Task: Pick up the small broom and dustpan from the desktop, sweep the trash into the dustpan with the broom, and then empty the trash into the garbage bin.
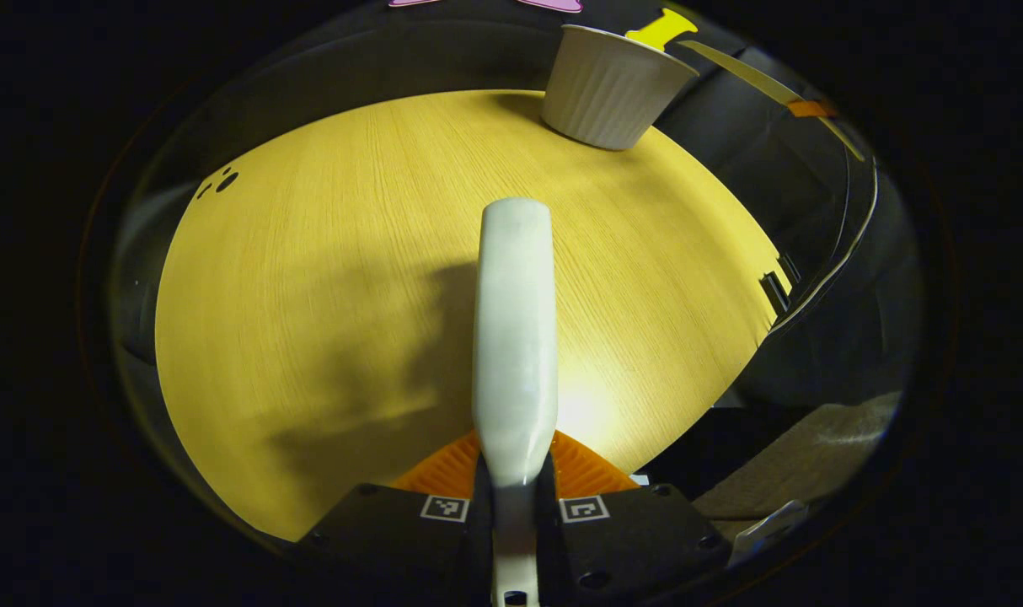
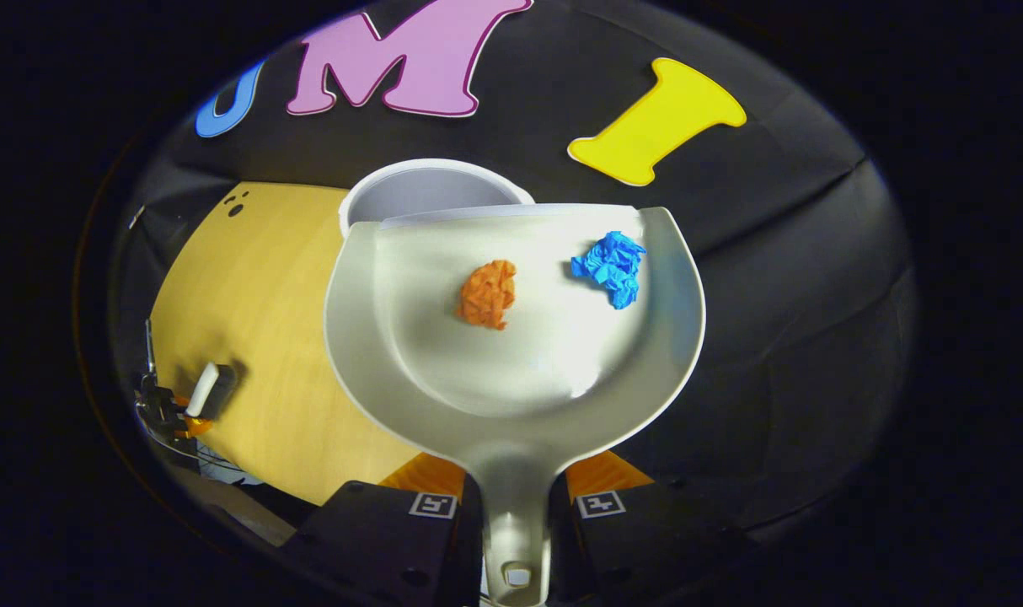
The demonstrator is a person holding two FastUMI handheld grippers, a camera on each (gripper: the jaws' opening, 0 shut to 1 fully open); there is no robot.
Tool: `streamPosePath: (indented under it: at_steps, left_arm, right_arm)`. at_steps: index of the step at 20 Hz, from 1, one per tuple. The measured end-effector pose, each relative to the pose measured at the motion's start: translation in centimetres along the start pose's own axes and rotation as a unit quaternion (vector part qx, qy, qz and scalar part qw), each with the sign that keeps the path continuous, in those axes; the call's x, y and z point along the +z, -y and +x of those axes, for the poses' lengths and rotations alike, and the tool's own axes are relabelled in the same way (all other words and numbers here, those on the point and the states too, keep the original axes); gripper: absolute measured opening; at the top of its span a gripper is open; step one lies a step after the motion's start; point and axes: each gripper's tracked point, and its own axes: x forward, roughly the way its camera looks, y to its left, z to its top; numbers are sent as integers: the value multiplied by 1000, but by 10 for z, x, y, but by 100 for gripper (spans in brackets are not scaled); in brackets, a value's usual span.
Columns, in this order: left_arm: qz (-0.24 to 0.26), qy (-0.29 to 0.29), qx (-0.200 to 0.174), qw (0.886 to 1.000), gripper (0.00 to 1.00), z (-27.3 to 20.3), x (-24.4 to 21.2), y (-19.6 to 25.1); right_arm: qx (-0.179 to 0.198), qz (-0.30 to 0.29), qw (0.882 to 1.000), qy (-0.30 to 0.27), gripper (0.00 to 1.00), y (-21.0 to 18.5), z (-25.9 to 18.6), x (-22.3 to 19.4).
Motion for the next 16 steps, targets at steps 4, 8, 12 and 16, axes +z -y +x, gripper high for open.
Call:
streamPosePath:
  at_steps: [4, 8, 12, 16]
  left_arm:
    - [-16, -1, -6, 1000, 25, 0, -7, -4]
    - [-35, -3, -5, 999, 25, 3, -17, -7]
    - [-56, 1, 2, 998, 25, 4, -23, -7]
    - [-74, 5, 3, 997, 25, 2, -27, -8]
  right_arm:
    - [-22, -54, 998, -33, 36, 18, -7, -3]
    - [-46, -122, 989, -64, 36, 43, -26, 2]
    - [-51, -181, 977, -104, 36, 53, -34, 16]
    - [-59, -226, 963, -137, 37, 62, -29, 27]
